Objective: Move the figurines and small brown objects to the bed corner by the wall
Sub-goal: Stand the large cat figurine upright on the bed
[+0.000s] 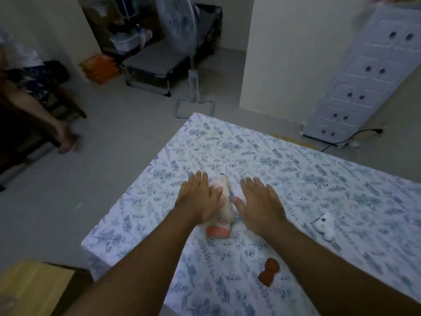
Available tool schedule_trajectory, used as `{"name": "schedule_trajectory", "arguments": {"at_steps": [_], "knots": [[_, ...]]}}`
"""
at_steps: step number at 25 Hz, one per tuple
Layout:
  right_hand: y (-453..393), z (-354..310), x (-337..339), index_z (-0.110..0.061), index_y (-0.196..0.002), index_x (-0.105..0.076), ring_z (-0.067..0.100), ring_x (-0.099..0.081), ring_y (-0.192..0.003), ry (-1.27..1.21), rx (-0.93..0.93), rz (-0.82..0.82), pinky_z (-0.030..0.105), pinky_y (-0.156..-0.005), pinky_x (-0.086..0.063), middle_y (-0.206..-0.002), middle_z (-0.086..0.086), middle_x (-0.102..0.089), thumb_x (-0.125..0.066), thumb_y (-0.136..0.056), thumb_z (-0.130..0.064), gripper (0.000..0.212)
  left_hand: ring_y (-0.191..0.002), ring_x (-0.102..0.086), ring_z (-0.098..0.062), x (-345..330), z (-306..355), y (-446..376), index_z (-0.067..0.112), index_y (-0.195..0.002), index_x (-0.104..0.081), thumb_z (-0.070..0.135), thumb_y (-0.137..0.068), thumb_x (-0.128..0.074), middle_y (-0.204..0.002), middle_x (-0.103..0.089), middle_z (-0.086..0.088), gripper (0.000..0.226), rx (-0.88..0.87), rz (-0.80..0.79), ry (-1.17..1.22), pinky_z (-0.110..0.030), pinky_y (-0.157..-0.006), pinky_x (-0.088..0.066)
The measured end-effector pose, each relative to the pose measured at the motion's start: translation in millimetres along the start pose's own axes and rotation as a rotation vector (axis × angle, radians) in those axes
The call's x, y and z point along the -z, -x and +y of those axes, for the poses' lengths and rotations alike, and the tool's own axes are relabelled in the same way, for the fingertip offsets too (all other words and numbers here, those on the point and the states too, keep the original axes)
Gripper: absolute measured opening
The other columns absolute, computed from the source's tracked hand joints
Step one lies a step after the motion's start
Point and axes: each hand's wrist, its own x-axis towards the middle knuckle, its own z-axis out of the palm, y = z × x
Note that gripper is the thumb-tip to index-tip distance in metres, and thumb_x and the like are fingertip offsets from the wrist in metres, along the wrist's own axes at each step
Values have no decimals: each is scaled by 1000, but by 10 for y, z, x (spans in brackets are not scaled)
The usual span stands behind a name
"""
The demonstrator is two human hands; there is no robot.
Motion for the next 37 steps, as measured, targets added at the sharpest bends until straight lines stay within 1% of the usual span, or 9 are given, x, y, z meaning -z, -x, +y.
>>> {"name": "schedule_trajectory", "arguments": {"at_steps": [3, 6, 11, 13, 16, 20, 25, 30, 37], "knots": [[-177, -238, -382, -16, -163, -12, 25, -18, -157, -322, -161, -166, 45, -126, -16, -170, 10, -20, -30, -104, -55, 72, -153, 9, -27, -264, -266, -215, 12, -158, 5, 58, -101, -13, -168, 6, -11, 76, 130, -231, 137, -43, -121, 5], [-269, -451, -685, -29, -162, 2, 15, -37, -141, -773, -263, -216, 32, -115, -30, -167, 9, -29, -34, -107, -47, 69, -153, 8, -27, -532, -385, -290, 23, -157, 11, 59, -101, -11, -168, 1, -8, 70, 158, -348, 328, -44, -122, 7], [-280, -401, -733, -42, -160, 4, 17, -46, -133, -981, -377, -232, 37, -111, -42, -167, 5, -28, -31, -108, -48, 63, -139, -34, -10, -548, -475, -242, 33, -158, -6, 52, -104, -27, -161, -30, 1, 61, 141, -324, 817, -26, -110, -28], [-255, -378, -646, -43, -160, 0, 5, -52, -126, -1071, -399, -222, 34, -105, -50, -163, -5, -35, -44, -107, -41, 69, -132, -43, -6, -436, -514, -204, 31, -158, -16, 43, -105, -40, -159, -36, 4, 59, 127, -314, 992, -20, -102, -40], [-234, -361, -552, -37, -161, -5, -27, -61, -96, -1164, -330, -178, 8, -71, -56, -126, -35, -50, -66, -99, -18, 89, -124, -59, -11, -247, -621, -191, 30, -157, -23, 30, -101, -57, -149, -50, 2, 65, 75, -275, 1119, -37, -101, -52], [-276, -399, -573, -30, -162, -12, -31, -56, -102, -1139, -269, -84, 2, -71, -52, -104, -58, -57, -78, -85, 1, 106, -129, -54, -13, -58, -720, -225, 32, -149, -41, 17, -95, -67, -145, -50, 1, 61, -116, -131, 991, -40, -98, -55], [-127, -469, -608, -70, -138, -34, -8, -62, -120, -1070, -192, 29, 18, -89, -57, -129, -37, -63, -82, -78, -4, 102, -133, -47, -12, -122, -827, -95, 39, -143, -42, 20, -90, -71, -139, -46, 13, 63, -286, -39, 864, -42, -103, -50], [147, -521, -791, -67, -137, -38, -7, -58, -127, -1036, -180, 83, 15, -99, -51, -133, -34, -61, -79, -79, -11, 90, -141, -40, -20, -378, -921, 130, 25, -150, -31, 27, -96, -64, -150, -40, 0, 63, -385, -8, 754, -48, -110, -41], [182, -509, -796, -60, -144, -33, -6, -54, -131, -979, -170, 87, 19, -104, -48, -138, -32, -58, -78, -83, -13, 89, -144, -34, -10, -409, -916, 159, 25, -153, -25, 33, -98, -60, -154, -35, 3, 66, -376, -8, 700, -34, -115, -37]]}}
